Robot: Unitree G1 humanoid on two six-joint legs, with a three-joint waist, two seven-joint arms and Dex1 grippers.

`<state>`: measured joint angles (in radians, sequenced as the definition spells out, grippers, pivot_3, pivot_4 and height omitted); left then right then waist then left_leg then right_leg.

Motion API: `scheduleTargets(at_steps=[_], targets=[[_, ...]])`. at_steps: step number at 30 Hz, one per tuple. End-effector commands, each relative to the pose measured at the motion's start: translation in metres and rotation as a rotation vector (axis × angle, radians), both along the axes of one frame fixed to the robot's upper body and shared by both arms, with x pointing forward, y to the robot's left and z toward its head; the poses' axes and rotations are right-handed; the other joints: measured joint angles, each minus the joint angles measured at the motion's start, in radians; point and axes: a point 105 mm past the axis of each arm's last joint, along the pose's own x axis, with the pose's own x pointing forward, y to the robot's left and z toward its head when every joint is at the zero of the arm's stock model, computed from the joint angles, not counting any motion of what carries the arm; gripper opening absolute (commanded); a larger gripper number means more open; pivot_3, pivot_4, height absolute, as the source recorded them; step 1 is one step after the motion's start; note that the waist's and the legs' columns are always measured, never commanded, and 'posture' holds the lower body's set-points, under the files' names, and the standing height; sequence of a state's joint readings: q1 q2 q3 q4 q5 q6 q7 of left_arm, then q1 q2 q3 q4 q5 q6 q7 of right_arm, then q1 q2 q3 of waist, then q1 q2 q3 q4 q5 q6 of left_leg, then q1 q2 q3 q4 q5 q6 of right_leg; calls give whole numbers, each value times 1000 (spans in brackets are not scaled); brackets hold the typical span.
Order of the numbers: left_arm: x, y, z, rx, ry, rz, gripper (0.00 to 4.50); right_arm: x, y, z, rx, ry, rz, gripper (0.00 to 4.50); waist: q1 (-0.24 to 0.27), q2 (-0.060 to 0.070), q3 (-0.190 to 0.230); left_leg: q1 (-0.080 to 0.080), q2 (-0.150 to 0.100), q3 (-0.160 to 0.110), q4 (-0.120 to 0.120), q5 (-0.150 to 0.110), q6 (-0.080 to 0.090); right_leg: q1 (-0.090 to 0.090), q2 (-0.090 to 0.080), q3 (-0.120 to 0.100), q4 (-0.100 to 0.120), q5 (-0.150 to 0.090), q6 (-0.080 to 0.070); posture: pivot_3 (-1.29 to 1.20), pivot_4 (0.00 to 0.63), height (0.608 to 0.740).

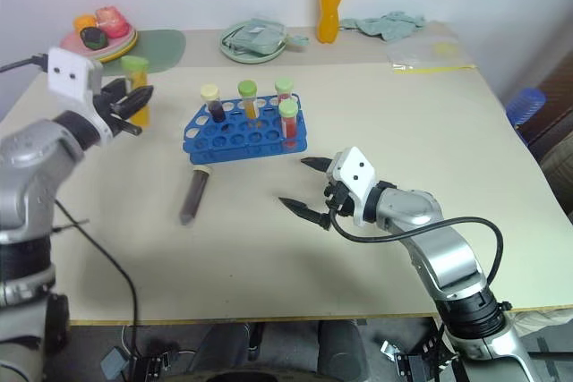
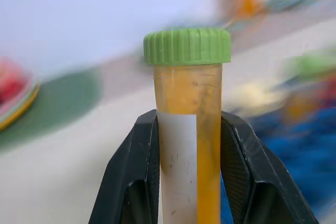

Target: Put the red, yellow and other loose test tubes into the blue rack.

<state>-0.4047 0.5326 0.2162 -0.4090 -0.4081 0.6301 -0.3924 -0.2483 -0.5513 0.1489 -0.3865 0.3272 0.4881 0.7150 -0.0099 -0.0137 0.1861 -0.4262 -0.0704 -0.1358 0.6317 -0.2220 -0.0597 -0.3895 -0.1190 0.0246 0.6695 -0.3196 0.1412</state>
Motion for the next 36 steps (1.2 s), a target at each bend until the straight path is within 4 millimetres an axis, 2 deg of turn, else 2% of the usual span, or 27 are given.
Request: scheduleTargets(at_steps=[1, 4, 8, 12, 24, 29, 36], targets=[[-18, -57, 7, -12, -163, -91, 1326, -1, 5, 4, 13, -33, 8, 4500, 4, 0, 0, 0, 0, 0, 0, 0, 0, 0, 0, 0, -1, 1, 1, 0, 150, 740], [-13, -74, -5, -57, -198, -37, 1326, 1, 5, 5, 20, -32, -1, 4500, -4, -1, 0, 0, -1, 2, 1, -1, 3, 1, 1, 0, 0, 1, 2, 0, 150, 740], [-3, -80, -16, -136, -244, 46, 1326, 3, -2, 4, 9, -33, -26, 4500, -8, 1, -1, 2, 0, 4, -1, -2, 5, 1, 2, 0, 1, 1, 1, 0, 150, 740], [13, -85, -31, -104, -283, 110, 1326, 3, -6, 2, -1, -37, -53, 4500, -2, 0, -1, 2, -1, 4, 0, -2, 5, 1, 1, 0, 0, 2, 1, 0, 150, 740], [49, -111, -46, -164, -236, 44, 1326, 2, -4, 2, 13, -38, -67, 4500, -5, 0, -1, 1, -1, 3, 0, -2, 4, 1, 1, 0, 0, 2, 2, 0, 150, 740], [55, -116, -54, -130, -211, 24, 1326, 1, -5, 2, 13, -40, -74, 4500, -4, 0, -2, 1, -1, 3, 0, -1, 4, 1, 1, -1, 0, 2, 2, 0, 150, 740], [54, -109, -64, -88, -199, 59, 1326, -1, -6, 0, 8, -35, -78, 4500, -5, 0, -2, 1, -1, 3, 0, -1, 4, 1, 1, -1, 0, 1, 2, 0, 150, 740]])
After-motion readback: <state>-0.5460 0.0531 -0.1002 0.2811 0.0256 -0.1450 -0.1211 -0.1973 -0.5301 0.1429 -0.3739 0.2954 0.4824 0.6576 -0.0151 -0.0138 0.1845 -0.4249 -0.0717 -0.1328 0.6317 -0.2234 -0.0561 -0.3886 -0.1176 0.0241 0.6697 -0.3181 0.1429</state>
